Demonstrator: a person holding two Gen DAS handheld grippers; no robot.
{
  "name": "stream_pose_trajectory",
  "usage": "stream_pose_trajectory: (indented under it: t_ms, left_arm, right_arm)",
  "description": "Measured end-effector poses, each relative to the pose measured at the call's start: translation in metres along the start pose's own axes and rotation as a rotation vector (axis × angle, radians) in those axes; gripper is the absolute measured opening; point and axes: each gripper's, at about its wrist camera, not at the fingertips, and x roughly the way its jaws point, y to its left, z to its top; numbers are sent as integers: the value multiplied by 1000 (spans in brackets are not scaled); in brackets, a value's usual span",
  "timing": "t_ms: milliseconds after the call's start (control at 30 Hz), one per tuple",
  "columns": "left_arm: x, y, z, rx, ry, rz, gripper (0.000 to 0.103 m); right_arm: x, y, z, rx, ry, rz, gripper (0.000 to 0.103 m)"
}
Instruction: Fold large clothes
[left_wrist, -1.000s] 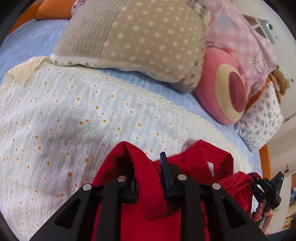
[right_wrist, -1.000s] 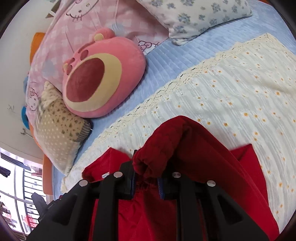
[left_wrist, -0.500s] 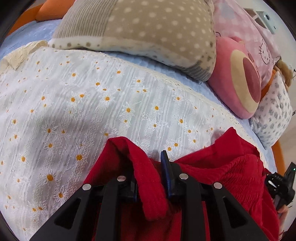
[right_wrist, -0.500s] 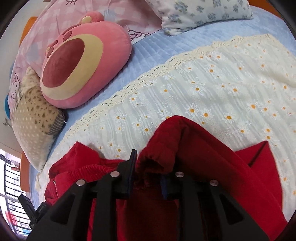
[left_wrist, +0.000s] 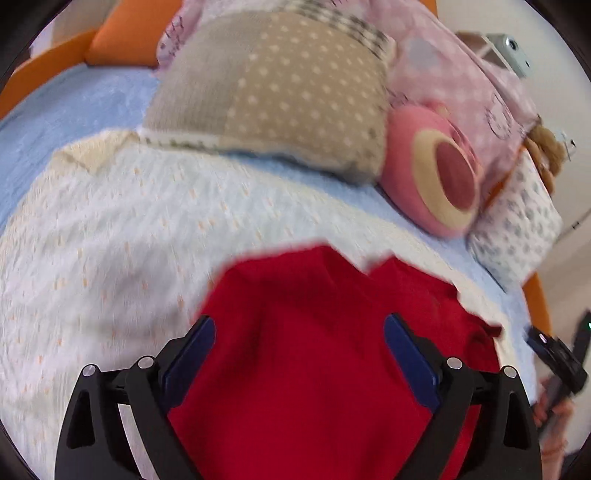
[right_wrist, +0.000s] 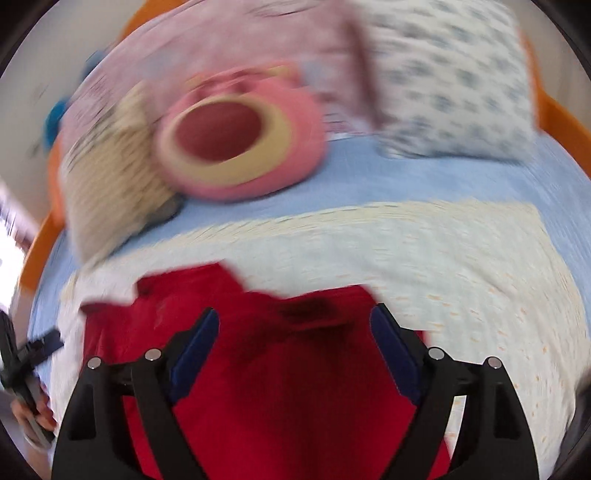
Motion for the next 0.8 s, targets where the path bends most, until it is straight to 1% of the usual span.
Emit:
stream_pose_trajectory:
  t_ms: [33, 67, 100, 133, 167, 200, 233, 267, 300, 333, 400, 433, 500, 600, 633, 667, 733, 767, 800]
  left_arm:
    - [-3, -5, -10, 10, 43, 5, 95]
    - [-4, -9, -21, 25, 71, 3, 95]
    - [-4, -17, -38, 59, 116, -20, 95]
    - [-3, -25, -55, 95, 145, -25, 95]
    - [-3, -29, -65, 117, 157, -18, 95]
    - [-2, -38, -81, 162, 169, 5, 95]
    - [0, -43, -90, 194, 162, 25, 95]
    - [2, -51, -103, 241, 144, 69, 95]
    - [2, -57, -113, 283, 124, 105, 95]
    - [2, -62, -122, 312, 103, 122, 95]
    - [2, -74, -138, 366, 52, 170, 95]
    - [1, -80, -146, 391, 15, 200, 95]
    - [-1, -85, -157, 410, -27, 228, 95]
    - [4, -85, -166, 379, -19, 213, 95]
    - [4, -86, -167, 370, -16, 203, 95]
    - [4, -85, -170, 366, -22, 198, 95]
    - [2, -87, -174, 383, -34, 201, 95]
    - [-1, -89, -177, 393, -39, 206, 95]
    - [-3, -90, -180, 411, -45, 212, 95]
  right_arm:
    - [9, 20, -1, -24, 42, 46, 87]
    - [17, 33, -1, -31, 68, 66, 88]
    - [25, 47, -1, -40, 95, 76, 88]
    - [34, 60, -3, -50, 119, 62, 88]
    - [48, 79, -5, -65, 164, 20, 88]
    - [56, 87, -5, -68, 192, -1, 88]
    - [65, 97, -7, -65, 228, -24, 88]
    - [77, 109, -9, -55, 277, -36, 88]
    - [83, 115, -11, -47, 296, -43, 88]
    - [88, 121, -11, -36, 312, -60, 88]
    - [95, 129, -7, -8, 309, -96, 88]
    - [97, 129, -6, 8, 306, -98, 88]
    - [108, 130, -2, 53, 320, -154, 88]
    - [126, 130, -3, 74, 343, -232, 88]
    - [129, 128, -3, 86, 335, -249, 88]
    - [131, 126, -3, 106, 313, -247, 88]
    - [134, 125, -1, 119, 287, -269, 88]
    - [138, 126, -1, 107, 289, -302, 88]
    - [141, 127, -3, 91, 298, -315, 88]
